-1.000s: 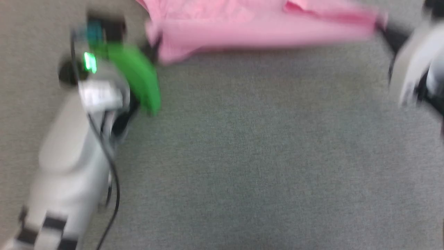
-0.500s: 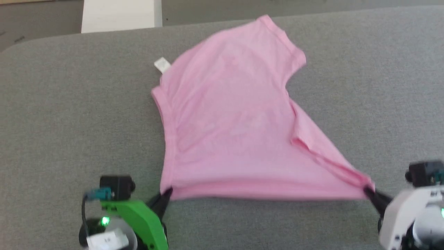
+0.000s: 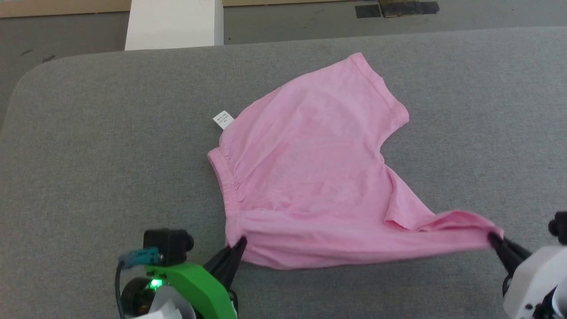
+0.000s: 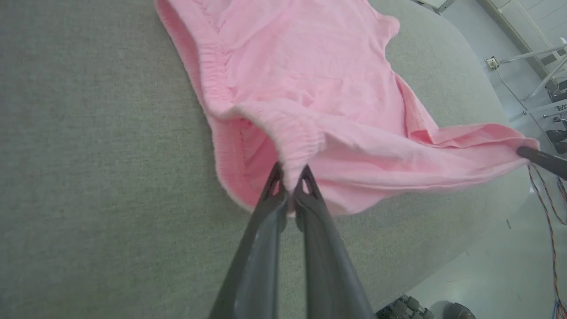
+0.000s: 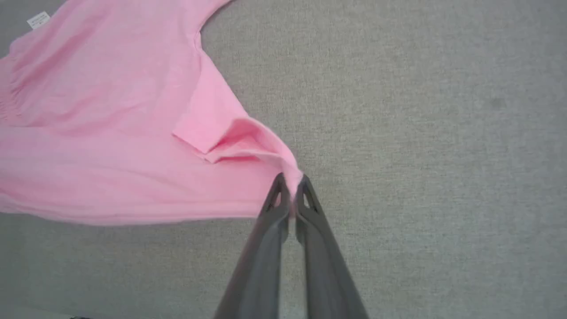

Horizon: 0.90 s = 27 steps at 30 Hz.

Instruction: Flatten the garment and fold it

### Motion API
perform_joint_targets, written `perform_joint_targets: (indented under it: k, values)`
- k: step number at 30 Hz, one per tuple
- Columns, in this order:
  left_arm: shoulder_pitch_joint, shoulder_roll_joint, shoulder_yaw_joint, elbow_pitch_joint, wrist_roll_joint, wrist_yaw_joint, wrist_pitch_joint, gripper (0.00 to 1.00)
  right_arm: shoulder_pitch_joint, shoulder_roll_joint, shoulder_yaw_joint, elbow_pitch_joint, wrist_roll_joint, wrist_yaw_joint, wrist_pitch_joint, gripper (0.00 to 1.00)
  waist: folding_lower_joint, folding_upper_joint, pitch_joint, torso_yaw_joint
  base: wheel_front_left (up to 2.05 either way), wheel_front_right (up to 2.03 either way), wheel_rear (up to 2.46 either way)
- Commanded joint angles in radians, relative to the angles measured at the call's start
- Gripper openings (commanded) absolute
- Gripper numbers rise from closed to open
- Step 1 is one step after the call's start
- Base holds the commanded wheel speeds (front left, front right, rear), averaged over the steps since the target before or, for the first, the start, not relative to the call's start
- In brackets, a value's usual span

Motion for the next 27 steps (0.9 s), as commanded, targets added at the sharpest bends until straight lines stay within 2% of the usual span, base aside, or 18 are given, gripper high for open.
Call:
perform_joint_targets:
  k: [1, 6, 10, 14, 15, 27]
  values:
    - [-0.063, -0.006, 0.001, 0.013, 0.016, -0.011, -0.005, 0.00, -0.064, -0.017, 0.007, -0.011, -0.015, -0.002, -0.012, 0.00, 0.0001, 0.0000, 0.006, 0.004, 0.00, 0.00, 0.00]
    - [-0.216, -0.059, 0.018, 0.085, 0.011, -0.033, -0.029, 0.00, -0.248, -0.085, 0.066, 0.037, -0.013, -0.002, -0.014, 0.00, 0.0001, 0.0000, 0.031, 0.021, 0.00, 0.00, 0.00]
    - [-0.324, -0.095, 0.049, 0.166, 0.000, -0.035, -0.051, 0.00, -0.441, -0.143, 0.116, 0.136, -0.017, -0.002, -0.034, 0.00, 0.0001, 0.0000, 0.072, 0.033, 0.00, 0.00, 0.00]
    - [-0.414, -0.121, 0.080, 0.245, 0.004, -0.025, -0.081, 0.00, -0.636, -0.177, 0.162, 0.273, -0.024, -0.002, -0.071, 0.00, 0.0001, 0.0000, 0.130, 0.054, 0.00, 0.00, 0.00]
    - [-0.468, -0.137, 0.096, 0.302, 0.019, -0.007, -0.106, 0.00, -0.773, -0.189, 0.208, 0.384, -0.046, -0.002, -0.111, 0.00, 0.0001, 0.0000, 0.178, 0.071, 0.00, 0.00, 0.00]
    - [-0.579, -0.230, 0.075, 0.429, 0.046, 0.001, -0.208, 0.00, -1.127, -0.245, 0.351, 0.771, -0.137, -0.002, -0.225, 0.00, 0.0001, 0.0000, 0.315, 0.182, 0.00, 0.00, 0.00]
